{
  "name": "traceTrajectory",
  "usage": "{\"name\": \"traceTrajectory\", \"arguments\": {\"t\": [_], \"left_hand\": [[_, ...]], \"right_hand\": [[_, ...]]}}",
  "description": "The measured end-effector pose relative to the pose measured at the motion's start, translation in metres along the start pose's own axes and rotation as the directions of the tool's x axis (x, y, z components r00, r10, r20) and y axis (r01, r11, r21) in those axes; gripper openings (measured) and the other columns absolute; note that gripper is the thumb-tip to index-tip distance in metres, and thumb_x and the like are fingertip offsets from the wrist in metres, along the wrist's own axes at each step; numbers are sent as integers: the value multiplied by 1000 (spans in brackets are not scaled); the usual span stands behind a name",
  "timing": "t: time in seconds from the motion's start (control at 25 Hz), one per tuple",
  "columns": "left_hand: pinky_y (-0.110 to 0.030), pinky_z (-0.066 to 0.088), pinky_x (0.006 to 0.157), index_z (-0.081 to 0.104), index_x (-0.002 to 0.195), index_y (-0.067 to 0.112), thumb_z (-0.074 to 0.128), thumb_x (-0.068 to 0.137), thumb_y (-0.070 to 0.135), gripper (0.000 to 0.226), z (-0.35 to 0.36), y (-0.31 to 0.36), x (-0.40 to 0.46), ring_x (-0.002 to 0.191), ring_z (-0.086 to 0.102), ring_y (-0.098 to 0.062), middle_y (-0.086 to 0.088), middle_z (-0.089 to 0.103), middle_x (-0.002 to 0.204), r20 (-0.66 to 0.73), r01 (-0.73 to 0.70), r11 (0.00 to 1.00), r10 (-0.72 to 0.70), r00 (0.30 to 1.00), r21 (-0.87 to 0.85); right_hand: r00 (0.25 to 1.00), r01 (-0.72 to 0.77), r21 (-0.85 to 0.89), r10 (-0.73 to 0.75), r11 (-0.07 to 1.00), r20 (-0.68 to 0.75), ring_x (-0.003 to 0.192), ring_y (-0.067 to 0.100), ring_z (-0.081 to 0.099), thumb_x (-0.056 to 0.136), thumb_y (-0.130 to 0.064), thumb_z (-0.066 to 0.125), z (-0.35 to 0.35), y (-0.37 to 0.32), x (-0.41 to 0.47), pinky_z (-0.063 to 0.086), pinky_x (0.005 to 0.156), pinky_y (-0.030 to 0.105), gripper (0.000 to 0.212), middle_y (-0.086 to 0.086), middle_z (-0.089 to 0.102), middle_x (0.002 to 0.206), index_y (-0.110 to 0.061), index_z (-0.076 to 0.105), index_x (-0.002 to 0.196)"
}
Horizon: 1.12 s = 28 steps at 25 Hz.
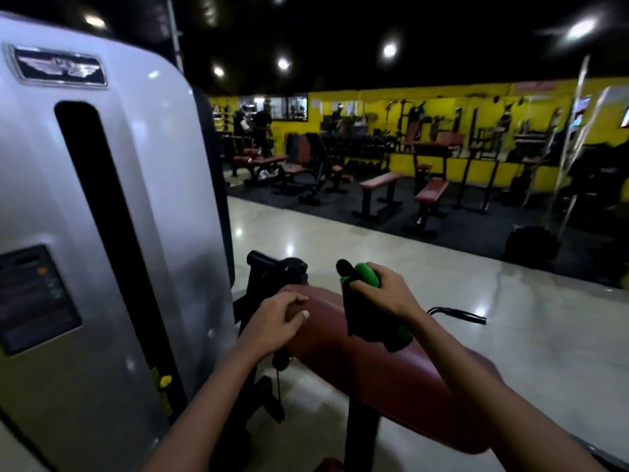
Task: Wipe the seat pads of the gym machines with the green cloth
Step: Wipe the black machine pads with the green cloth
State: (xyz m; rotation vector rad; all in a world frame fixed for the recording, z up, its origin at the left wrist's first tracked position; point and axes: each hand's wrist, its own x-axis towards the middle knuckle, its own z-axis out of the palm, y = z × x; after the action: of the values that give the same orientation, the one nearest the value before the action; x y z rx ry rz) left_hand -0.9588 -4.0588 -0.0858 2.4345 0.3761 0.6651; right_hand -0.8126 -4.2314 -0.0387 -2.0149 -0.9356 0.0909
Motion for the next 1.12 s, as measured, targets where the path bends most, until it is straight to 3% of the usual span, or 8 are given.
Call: {"name": "traceTrajectory", "arguments": {"t": [0.12,0.24,0.44,0.64,0.96,1.12], "left_hand": [[0,34,79,63,119,17,63,90,21,30,3,32,28,103,55,-5,7,61,114,-1,-79,997,79,997,-14],[-14,41,87,64,118,14,64,90,19,28,12,59,56,106,59,-9,1,64,114,-5,-136,989,136,991,-57],[-20,45,87,64,117,12,63,90,19,27,50,109,100,106,56,-4,0,65,118,-14,-181,975,181,983,-127],[-27,46,93,66,114,10,63,90,19,26,102,163,138,110,59,-14,-3,66,115,10,-225,954,232,973,-196],[-19,37,83,65,116,11,61,91,21,27,198,228,177,108,55,-8,-1,65,117,96,-239,930,274,957,-280],[-18,37,81,65,114,11,63,90,20,25,243,252,197,107,57,-10,-1,66,114,137,-244,922,295,945,-301]], "right_hand": [[998,4,-38,-6,999,-59,77,20,60,78,-38,63,-37,4,10,51,73,39,11,-1,63,79,-28,57,78],[994,13,-68,-20,998,-108,78,19,60,79,-37,63,-70,13,18,50,74,40,13,-1,63,79,-26,57,79],[979,-19,-115,-5,993,-202,81,18,59,81,-36,65,-139,45,24,48,76,37,12,-3,64,82,-26,60,85],[951,-82,-142,35,986,-308,87,20,58,82,-34,67,-215,79,19,42,73,30,22,2,65,91,-19,65,97],[916,-191,-141,125,971,-380,86,19,56,83,-35,66,-298,153,5,41,71,29,26,4,64,93,-17,65,102],[890,-246,-111,179,963,-419,79,15,55,83,-35,66,-327,195,5,41,64,24,18,0,62,83,-19,63,89]]}}
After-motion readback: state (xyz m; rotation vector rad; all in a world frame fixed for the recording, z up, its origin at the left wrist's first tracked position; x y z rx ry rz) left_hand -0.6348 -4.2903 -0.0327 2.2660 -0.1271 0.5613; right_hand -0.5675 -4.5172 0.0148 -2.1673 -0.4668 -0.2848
